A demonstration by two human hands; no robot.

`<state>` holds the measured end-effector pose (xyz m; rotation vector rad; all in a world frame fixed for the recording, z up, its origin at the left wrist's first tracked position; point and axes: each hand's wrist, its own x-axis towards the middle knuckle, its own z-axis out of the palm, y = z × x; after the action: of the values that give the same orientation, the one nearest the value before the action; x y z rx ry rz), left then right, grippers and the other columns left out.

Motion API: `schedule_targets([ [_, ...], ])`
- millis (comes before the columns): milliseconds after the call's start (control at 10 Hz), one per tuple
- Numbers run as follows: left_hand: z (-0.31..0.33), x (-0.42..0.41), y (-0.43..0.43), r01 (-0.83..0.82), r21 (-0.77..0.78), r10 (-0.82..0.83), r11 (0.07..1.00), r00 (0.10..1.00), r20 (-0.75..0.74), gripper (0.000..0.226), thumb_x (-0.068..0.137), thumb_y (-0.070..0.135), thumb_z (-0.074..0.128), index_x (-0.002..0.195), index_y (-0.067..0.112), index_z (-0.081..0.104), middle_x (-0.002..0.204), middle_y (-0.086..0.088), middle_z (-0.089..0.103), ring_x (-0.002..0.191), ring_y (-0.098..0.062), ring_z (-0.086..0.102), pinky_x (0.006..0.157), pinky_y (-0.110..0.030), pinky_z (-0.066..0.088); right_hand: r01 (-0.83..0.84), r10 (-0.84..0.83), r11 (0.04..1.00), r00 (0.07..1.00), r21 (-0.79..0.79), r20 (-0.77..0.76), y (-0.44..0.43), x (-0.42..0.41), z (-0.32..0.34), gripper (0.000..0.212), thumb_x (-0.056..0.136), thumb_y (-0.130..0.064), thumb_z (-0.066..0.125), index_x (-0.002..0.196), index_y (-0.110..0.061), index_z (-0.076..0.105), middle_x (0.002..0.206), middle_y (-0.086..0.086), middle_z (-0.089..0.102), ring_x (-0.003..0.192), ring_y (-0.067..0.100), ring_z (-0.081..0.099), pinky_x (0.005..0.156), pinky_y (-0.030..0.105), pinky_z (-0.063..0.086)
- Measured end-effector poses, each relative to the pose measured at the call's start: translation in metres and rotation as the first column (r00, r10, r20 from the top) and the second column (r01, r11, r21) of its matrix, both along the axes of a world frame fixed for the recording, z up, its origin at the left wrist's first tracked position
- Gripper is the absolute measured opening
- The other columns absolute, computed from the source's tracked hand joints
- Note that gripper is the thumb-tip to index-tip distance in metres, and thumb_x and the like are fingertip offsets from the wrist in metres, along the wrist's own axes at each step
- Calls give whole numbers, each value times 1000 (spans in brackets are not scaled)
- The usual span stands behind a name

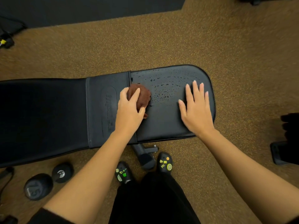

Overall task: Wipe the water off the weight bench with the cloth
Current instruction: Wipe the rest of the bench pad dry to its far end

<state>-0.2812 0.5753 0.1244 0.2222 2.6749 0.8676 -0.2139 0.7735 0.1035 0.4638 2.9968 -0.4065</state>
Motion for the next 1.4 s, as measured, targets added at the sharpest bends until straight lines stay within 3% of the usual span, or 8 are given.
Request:
schedule_targets([
  [100, -9, 7, 3, -8, -88, 9, 996, 1000, 18, 57, 92, 24, 55, 144, 16, 33, 149, -10, 22, 131, -29, 28, 105, -40, 32, -46, 43, 996, 998, 80, 46, 7, 5, -8, 61, 97, -42, 25, 147, -6, 23, 154, 18, 17, 143, 36, 11, 115, 47, 10],
  [300, -7, 36, 17, 167, -93, -169, 982, 985, -18, 59, 90, 22, 58, 143, 15, 34, 147, -8, 29, 125, -27, 35, 102, -39, 35, -50, 46, 993, 998, 106, 32, 7, 7, -13, 62, 97, -43, 23, 147, -6, 24, 154, 19, 19, 142, 37, 14, 115, 46, 10],
  [600, -16, -12, 2, 53, -149, -70, 987, 991, -110, 55, 89, 18, 58, 139, 5, 39, 141, -14, 36, 121, -33, 39, 100, -42, 37, -47, 47, 992, 999, 119, 4, 6, 7, -16, 60, 98, -41, 24, 147, -7, 23, 154, 18, 19, 143, 35, 12, 115, 45, 9],
  [800, -16, 38, 5, 138, -71, -144, 988, 985, -90, 58, 84, 17, 66, 136, 6, 44, 134, -13, 44, 120, -30, 44, 98, -39, 39, -35, 38, 990, 999, 140, -20, 5, 7, -18, 59, 97, -40, 28, 146, -6, 27, 153, 18, 22, 142, 36, 16, 114, 47, 13],
  [1000, -24, 17, 17, 167, -198, -206, 966, 960, -192, 57, 72, 15, 76, 124, 1, 56, 123, -21, 55, 100, -41, 56, 83, -48, 48, -37, 44, 985, 998, 169, -36, 5, 7, -20, 58, 98, -39, 29, 146, -6, 28, 153, 18, 23, 142, 36, 17, 115, 46, 13],
  [1100, -19, -5, 33, 136, -252, -194, 958, 955, -223, 53, 77, 18, 73, 124, 1, 55, 127, -22, 52, 106, -41, 52, 85, -49, 43, -38, 46, 984, 998, 172, -40, 5, 7, -20, 58, 97, -39, 30, 146, -6, 28, 152, 18, 23, 141, 36, 18, 114, 46, 13],
  [1400, -24, 24, 25, 152, -243, -223, 958, 929, -295, 57, 65, 17, 80, 118, 5, 61, 115, -15, 59, 100, -28, 43, 76, -44, 46, -35, 44, 985, 998, 170, -50, 4, 6, -21, 58, 98, -39, 28, 146, -7, 26, 153, 18, 22, 142, 35, 16, 115, 46, 12],
])
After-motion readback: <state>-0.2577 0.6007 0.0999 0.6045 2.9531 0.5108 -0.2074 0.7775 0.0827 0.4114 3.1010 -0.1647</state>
